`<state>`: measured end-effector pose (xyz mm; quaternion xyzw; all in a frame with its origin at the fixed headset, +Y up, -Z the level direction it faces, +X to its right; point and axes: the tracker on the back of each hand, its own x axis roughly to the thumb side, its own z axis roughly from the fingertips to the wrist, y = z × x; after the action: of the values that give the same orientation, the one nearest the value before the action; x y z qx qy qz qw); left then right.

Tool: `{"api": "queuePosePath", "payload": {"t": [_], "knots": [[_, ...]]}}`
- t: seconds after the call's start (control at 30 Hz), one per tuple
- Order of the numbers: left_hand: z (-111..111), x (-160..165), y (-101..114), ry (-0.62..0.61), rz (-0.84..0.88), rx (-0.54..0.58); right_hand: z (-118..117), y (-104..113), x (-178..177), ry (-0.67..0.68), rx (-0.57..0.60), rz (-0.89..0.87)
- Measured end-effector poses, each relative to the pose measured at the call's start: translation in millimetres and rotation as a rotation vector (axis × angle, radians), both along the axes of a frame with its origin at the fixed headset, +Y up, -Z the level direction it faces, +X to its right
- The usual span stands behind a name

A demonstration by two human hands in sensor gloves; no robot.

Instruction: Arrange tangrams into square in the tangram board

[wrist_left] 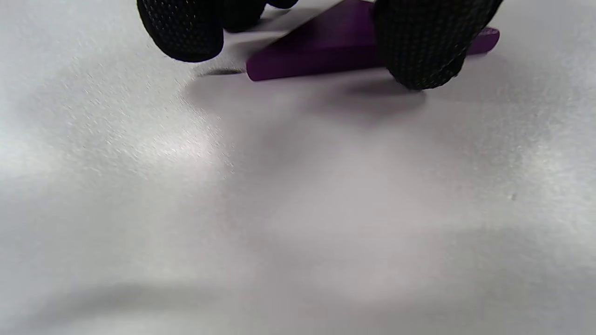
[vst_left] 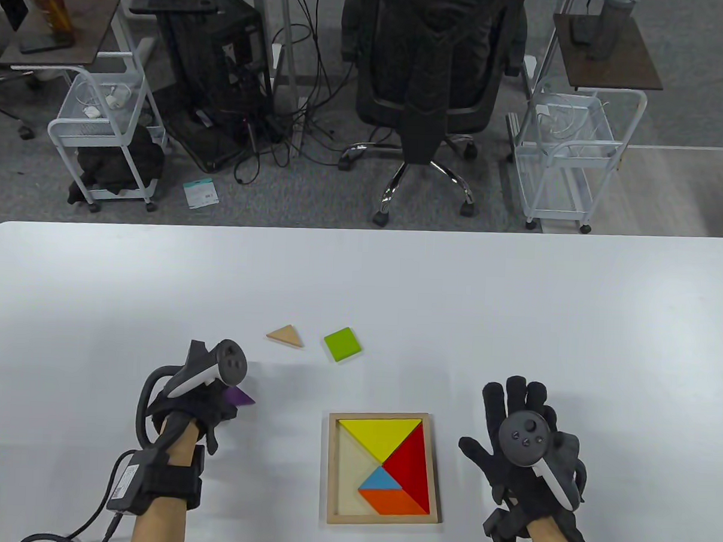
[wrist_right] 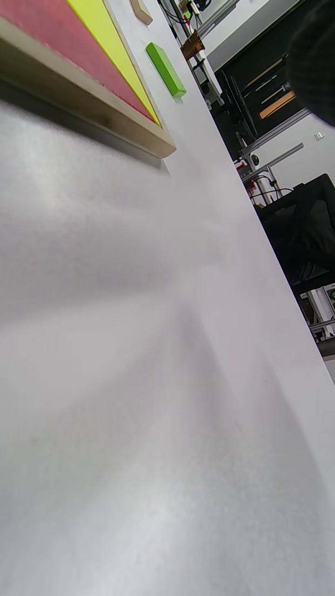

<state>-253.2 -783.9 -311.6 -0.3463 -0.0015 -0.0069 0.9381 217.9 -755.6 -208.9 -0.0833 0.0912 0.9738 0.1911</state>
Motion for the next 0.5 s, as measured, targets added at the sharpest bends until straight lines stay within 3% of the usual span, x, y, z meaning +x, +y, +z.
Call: {"api": "queuePosePath", "payload": {"t": [0.5], "knots": [[-2.1,3.0,-0.1,0.0,0.019,0.049,-0.3,-0.8,-1.3,0.007,-0.005,0.007]]}}
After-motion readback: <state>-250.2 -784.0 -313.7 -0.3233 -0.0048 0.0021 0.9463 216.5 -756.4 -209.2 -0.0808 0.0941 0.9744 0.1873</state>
